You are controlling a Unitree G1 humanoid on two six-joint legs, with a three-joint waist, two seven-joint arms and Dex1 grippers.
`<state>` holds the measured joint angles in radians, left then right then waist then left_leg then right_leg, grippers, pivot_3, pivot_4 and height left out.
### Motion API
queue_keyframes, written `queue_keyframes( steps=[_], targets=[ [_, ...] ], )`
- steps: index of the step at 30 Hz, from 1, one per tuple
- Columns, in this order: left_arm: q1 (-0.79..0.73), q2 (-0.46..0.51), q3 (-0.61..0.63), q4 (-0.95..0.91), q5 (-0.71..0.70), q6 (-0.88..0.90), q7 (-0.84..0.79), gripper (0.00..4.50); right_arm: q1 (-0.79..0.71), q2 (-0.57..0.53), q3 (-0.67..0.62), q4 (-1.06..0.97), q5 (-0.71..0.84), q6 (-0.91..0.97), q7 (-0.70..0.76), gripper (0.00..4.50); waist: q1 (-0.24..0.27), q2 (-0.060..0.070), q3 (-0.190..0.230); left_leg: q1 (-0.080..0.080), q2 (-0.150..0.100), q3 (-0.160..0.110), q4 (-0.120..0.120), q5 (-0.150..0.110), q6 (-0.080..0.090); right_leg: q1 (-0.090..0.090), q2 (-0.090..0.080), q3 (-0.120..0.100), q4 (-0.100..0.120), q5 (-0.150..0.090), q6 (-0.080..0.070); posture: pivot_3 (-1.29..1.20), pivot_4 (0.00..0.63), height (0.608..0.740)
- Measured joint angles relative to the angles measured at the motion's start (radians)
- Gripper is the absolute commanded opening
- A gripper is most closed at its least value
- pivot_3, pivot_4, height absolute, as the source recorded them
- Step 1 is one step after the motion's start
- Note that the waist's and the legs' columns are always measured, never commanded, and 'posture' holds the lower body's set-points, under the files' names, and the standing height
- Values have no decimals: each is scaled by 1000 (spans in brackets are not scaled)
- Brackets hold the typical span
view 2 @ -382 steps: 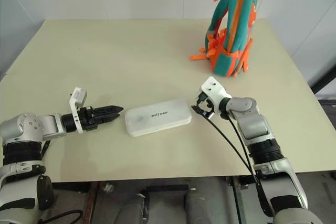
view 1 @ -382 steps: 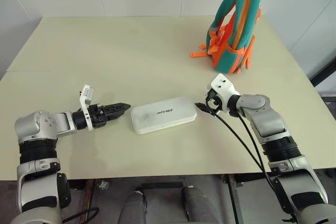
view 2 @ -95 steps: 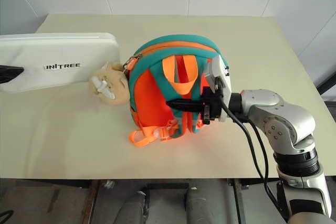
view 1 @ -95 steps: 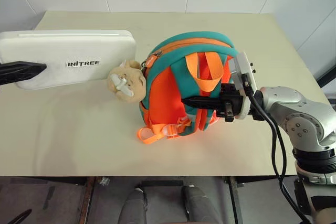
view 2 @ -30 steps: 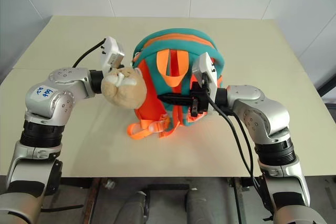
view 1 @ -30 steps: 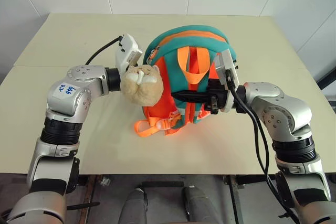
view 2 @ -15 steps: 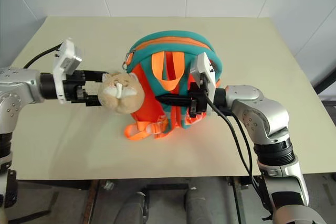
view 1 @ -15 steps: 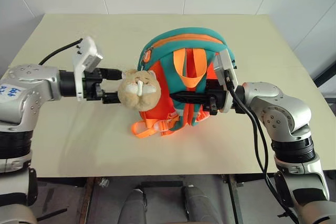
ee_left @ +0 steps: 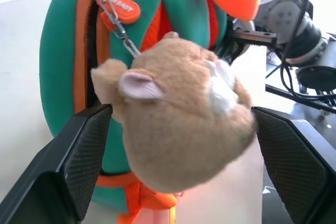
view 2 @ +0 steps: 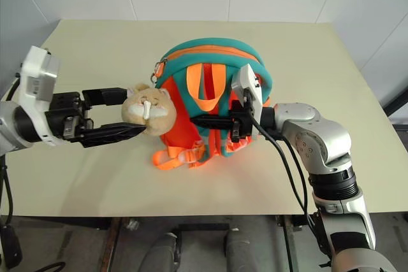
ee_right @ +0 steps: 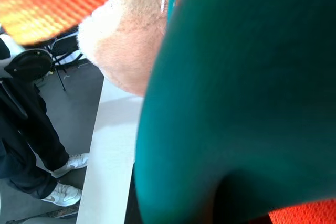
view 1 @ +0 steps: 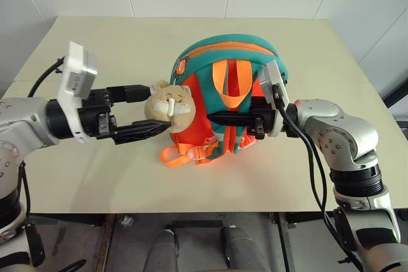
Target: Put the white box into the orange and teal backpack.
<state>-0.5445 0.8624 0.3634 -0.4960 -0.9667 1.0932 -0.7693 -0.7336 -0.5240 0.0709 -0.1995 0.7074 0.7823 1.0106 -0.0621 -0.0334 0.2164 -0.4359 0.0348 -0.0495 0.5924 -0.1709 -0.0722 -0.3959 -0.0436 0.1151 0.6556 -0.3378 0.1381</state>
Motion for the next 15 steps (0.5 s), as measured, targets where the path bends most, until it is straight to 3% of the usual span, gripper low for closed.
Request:
queue_keyframes(
  steps=[9, 15],
  targets=[
    [-83, 1, -55, 52, -28, 49, 110, 1653, 37, 35, -31, -13, 10, -43, -14, 0, 5, 0, 0, -1, 0, 0, 0, 0, 0, 0, 0, 0, -1, 0, 0, 0, 150, 740],
    [-144, 35, -54, 145, -66, 100, 126, 585, 92, 86, -78, -40, 36, -99, -43, 0, 5, 0, 0, -1, -1, -1, 0, 0, 0, 0, 0, 0, -1, 0, 0, 0, 150, 740]
  ],
)
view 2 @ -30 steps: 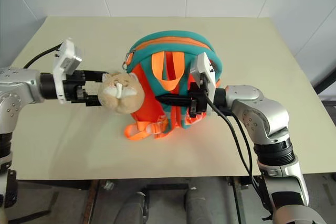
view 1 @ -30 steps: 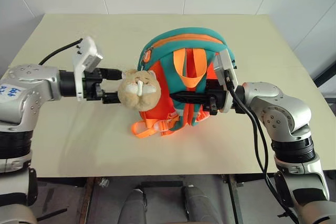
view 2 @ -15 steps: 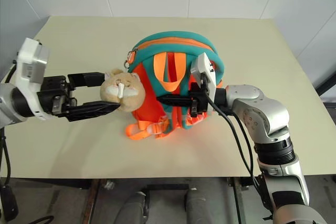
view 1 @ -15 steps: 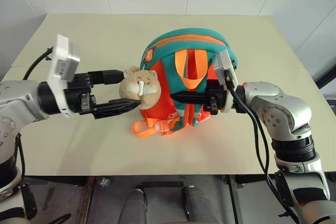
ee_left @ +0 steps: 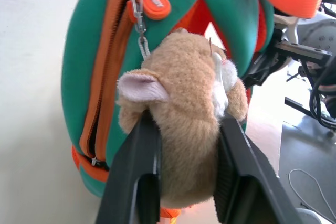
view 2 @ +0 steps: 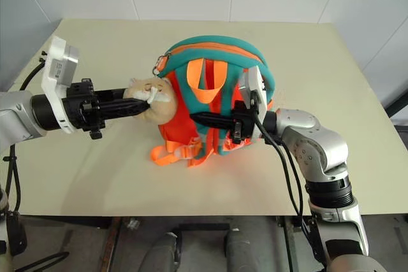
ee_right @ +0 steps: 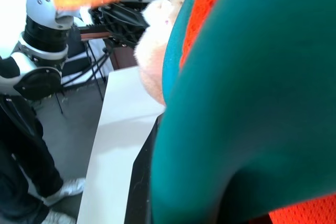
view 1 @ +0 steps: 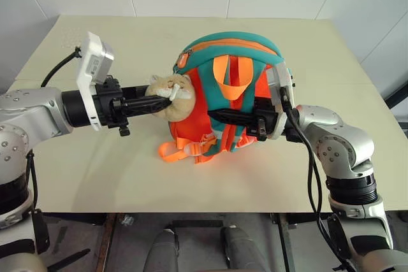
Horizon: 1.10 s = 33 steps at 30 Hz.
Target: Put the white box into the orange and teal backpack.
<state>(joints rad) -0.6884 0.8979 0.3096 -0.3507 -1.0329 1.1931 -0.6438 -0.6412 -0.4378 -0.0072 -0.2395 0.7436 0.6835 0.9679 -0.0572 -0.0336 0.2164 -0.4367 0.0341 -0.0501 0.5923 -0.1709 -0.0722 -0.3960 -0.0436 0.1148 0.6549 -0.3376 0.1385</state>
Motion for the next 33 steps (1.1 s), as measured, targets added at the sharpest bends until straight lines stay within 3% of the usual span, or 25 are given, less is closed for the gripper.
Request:
queue_keyframes(
  steps=[7, 14, 22, 25, 33],
  targets=[
    [-93, 37, 5, 130, -5, 33, 18, 460, 49, 18, -23, -37, 31, -50, -2, 0, 0, 0, 0, 0, 0, 0, 0, 0, 0, 0, 0, 0, -1, 0, 0, 0, 150, 740],
    [-58, 120, -32, 231, 52, 28, -49, 459, 80, 18, -24, -75, 34, -52, -28, 0, -2, 0, 0, 0, 0, 0, -2, 0, 0, -1, 0, 0, -1, 0, -1, 0, 150, 740],
    [-30, 178, -266, 403, 257, -127, -251, 454, 91, 15, -24, -97, 34, -52, -60, 0, 1, 0, 0, 0, 0, 1, -3, 0, 0, -1, -1, 0, -2, -1, -2, 0, 150, 740],
    [-63, 154, -392, 475, 366, -201, -319, 454, 93, 13, -24, -102, 35, -52, -68, 0, 2, 0, 0, 0, 0, 1, -4, 0, 0, -1, 0, 0, -2, -1, -2, 0, 150, 740],
    [-139, 46, -570, 574, 589, -361, -403, 439, 98, 3, -22, -113, 34, -43, -92, 0, 3, 0, 0, 0, 0, 1, -4, 0, 0, -1, 0, 0, -2, -1, -2, 0, 150, 740]
  ],
)
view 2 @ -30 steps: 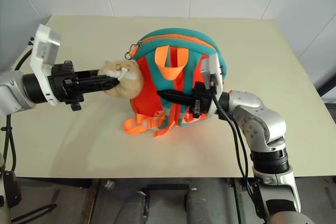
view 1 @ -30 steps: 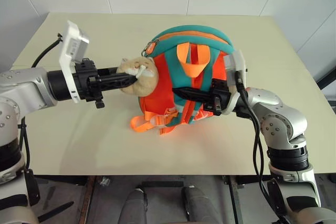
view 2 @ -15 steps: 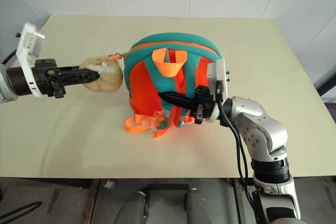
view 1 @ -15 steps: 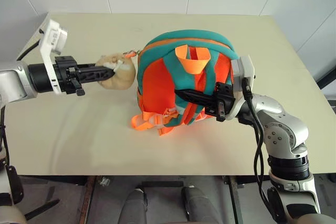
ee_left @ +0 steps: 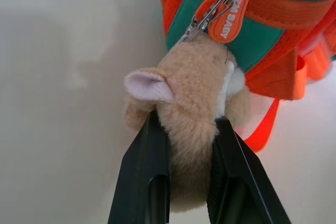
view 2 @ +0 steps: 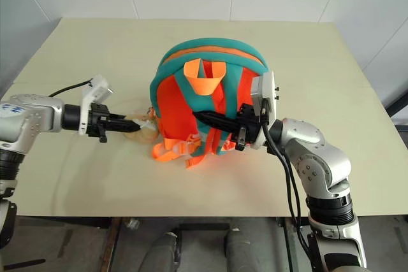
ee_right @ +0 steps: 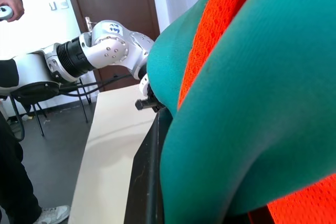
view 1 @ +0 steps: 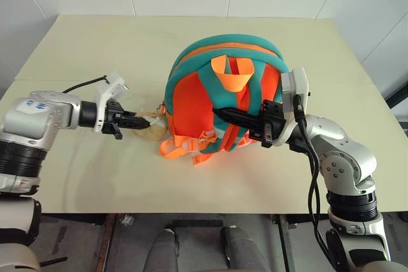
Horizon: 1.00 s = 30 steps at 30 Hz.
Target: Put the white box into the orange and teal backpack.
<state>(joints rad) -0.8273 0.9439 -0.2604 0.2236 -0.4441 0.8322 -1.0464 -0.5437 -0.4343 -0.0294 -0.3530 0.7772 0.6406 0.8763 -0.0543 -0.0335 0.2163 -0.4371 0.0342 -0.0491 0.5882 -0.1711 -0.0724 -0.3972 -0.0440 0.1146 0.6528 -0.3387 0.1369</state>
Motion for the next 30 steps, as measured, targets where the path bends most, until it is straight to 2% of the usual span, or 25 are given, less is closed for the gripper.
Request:
queue_keyframes(
  steps=[5, 7, 11, 14, 18, 19, 23, 24, 26, 30],
  targets=[
    [35, -66, 88, 55, 19, -91, 17, 434, 9, -58, 3, -16, -3, 24, -17, 0, 3, 0, 0, 0, 0, 0, 2, 0, 0, 0, 0, 0, 1, 0, 0, 0, 150, 740],
    [56, -68, 122, 56, 18, -105, 17, 1151, 12, -87, 3, -31, -3, 37, -18, 622, 2, 0, 0, 0, 0, 0, 2, 0, 0, 0, 0, 0, 1, 0, 1, 0, 150, 740],
    [149, -42, 197, -9, 11, -108, 6, 2360, 23, -266, 2, -64, -11, 127, -8, 1858, 3, 0, 0, 0, 0, 0, 2, 0, 1, 0, -1, 0, 0, 0, 0, 0, 150, 740],
    [211, -19, 256, -45, 9, -108, 7, 3272, 54, -350, -23, -75, -12, 148, 7, 2838, 1, 0, 0, 0, 0, 0, 1, 0, 1, 0, -1, 0, 0, 0, 0, 0, 150, 740],
    [248, -22, 349, -100, -6, -163, 17, 4432, 102, -493, -78, -76, -33, 147, 52, 4080, 5, 0, 0, -1, -1, 1, 2, -1, 2, 0, -2, 0, -1, 0, 0, 0, 150, 740],
    [254, -22, 379, -99, -10, -184, 17, 4500, 116, -526, -103, -76, -39, 147, 60, 4425, 6, 0, 0, -1, 0, 1, 1, -1, 2, 0, -2, 0, -1, 0, 0, 0, 150, 740],
    [260, -41, 487, -52, -11, -365, 8, 4500, 197, -637, -227, -72, -55, 142, 98, 4470, 16, 0, 0, 0, 0, 1, 1, -1, 2, 1, -2, 0, -3, 0, 0, 0, 150, 740],
    [256, -72, 526, 4, -10, -480, 6, 4500, 258, -673, -279, -63, -69, 137, 124, 4470, 22, 1, 0, 0, -1, 2, 1, -1, 3, 1, -2, 0, -3, 0, 0, 0, 150, 740],
    [254, -93, 572, 73, -13, -593, -11, 4500, 306, -689, -349, -26, -88, 126, 148, 4470, 22, 1, 0, -1, 0, 2, 1, -1, 3, 1, -2, 0, -5, 1, 0, 0, 150, 740],
    [221, -125, 626, 136, -62, -707, -83, 4500, 320, -686, -453, 57, -107, 65, 168, 4470, 24, 1, 0, 0, 0, 3, 2, -2, 3, 3, -2, 1, -7, 2, 2, 0, 150, 740]
  ],
)
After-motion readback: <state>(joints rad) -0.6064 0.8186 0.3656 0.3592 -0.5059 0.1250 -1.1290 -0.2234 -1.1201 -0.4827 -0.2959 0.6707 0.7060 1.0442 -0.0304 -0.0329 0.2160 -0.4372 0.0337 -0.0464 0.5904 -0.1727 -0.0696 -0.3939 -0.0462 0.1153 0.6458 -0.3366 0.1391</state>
